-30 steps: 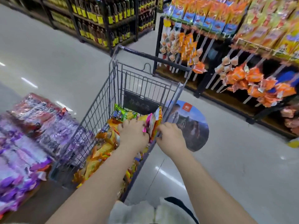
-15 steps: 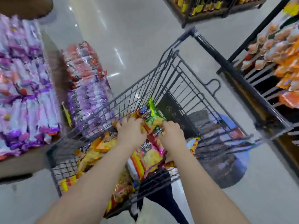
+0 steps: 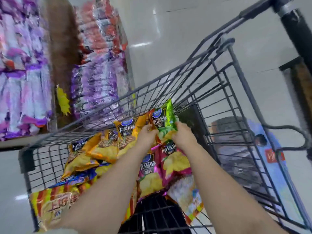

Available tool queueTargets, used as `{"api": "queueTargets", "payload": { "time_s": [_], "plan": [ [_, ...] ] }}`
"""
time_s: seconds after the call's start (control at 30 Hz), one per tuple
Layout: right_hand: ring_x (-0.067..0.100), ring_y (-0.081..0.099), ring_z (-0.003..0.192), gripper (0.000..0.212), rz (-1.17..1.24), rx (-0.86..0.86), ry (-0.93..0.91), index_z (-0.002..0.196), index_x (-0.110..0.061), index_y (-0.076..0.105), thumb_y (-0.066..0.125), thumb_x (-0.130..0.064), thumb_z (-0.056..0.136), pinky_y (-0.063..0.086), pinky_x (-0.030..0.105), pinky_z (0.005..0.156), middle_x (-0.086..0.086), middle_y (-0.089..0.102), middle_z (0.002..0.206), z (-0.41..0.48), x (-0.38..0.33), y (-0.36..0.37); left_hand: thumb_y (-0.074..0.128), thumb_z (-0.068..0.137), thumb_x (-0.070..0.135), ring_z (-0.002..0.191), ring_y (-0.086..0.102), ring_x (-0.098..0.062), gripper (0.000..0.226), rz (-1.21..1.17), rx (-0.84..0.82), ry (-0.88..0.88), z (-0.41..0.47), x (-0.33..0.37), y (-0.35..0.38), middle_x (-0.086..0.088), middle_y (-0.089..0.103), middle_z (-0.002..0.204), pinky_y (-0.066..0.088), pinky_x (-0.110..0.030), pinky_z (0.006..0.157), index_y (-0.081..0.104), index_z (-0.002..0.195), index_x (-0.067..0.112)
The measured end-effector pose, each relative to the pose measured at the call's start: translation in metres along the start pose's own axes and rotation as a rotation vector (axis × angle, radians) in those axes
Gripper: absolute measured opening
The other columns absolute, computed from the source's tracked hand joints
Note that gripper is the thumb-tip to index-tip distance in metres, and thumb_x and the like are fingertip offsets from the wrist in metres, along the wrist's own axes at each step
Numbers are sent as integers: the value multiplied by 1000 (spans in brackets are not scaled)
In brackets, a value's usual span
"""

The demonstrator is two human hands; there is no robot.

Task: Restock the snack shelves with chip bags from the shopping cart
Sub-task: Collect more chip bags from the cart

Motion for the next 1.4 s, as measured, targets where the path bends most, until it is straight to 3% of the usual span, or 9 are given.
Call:
{"api": "queueTargets", "payload": {
  "time_s": [0.13, 0.3, 0.53, 0.63, 0.83, 0.93, 1.07, 1.3, 1.4],
  "plan": [
    [38, 47, 121, 46, -1, -28, 20, 129, -6, 43, 61, -21, 89, 41, 41, 96, 19, 48, 127, 34, 1, 20, 50, 81, 58, 122, 53, -41, 68, -160, -14, -129, 53, -24, 34, -18, 55, 137, 42, -54, 106, 49, 136, 17],
    [37, 42, 127, 67, 104, -17, 70, 145, -7, 24, 60, -25, 92, 36, 43, 103, 18, 42, 139, 53, 1, 43, 39, 55, 99, 127, 54, -26, 109, -390, -86, -238, 129, -88, 70, -1, 56, 140, 38, -53, 109, 50, 137, 29],
    [31, 30, 137, 72, 178, 80, 51, 152, -11, 17, 57, -19, 93, 24, 39, 115, 14, 37, 148, 39, -1, 41, 39, 91, 66, 113, 64, -20, 57, -642, -138, -262, 60, -37, 56, 1, 67, 124, 46, -45, 102, 60, 128, 29],
    [28, 27, 138, 69, 264, 169, 10, 151, -13, 21, 58, -16, 92, 21, 39, 117, 11, 38, 148, 17, -7, 26, 40, 98, 54, 103, 67, -17, 46, -648, -118, -222, 21, -16, 43, -1, 68, 121, 53, -32, 76, 57, 130, 26],
    [19, 48, 123, 69, 512, 205, -135, 137, -22, 42, 75, -11, 78, 38, 36, 107, 3, 54, 132, -39, -7, -26, 39, 103, 43, 97, 66, -11, 40, -601, -121, -91, -46, -4, 2, 0, 69, 118, 48, -32, 81, 55, 131, 21],
    [13, 51, 120, 67, 631, 200, -189, 133, -21, 47, 80, -10, 75, 39, 27, 104, 1, 56, 130, -67, -20, -45, 38, 105, 33, 75, 67, 1, 26, -587, -97, 23, -80, 7, -27, 10, 68, 95, 51, -19, 63, 57, 120, 26],
    [18, 60, 110, 62, 751, 155, -230, 124, -33, 52, 84, -19, 72, 51, 38, 94, 0, 61, 117, -92, -46, -57, 34, 105, 27, 105, 56, -12, 32, -588, -68, 126, -119, 11, -66, 8, 61, 116, 42, -26, 80, 52, 132, 28],
    [10, 62, 94, 55, 901, -140, -296, 126, -22, 50, 76, -5, 80, 55, 21, 66, 3, 59, 112, -125, -127, -29, 45, 100, 18, 102, 62, -12, 29, -800, 94, 181, -161, -34, -155, 5, 70, 108, 47, -32, 81, 67, 116, 28],
    [21, 65, 101, 55, 905, -219, -331, 125, -23, 53, 77, -4, 78, 58, 33, 75, 5, 62, 116, -142, -167, -4, 57, 92, 7, 107, 66, -14, 31, -830, 203, 286, -184, -65, -199, 4, 73, 111, 51, -34, 82, 72, 112, 26]
  ]
}}
Point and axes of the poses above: each hand's wrist, its own z-axis towards the middle knuckle, its own y-axis out of the palm, x = y × z, the point moved 5 cm from there along z, towards the middle knuckle
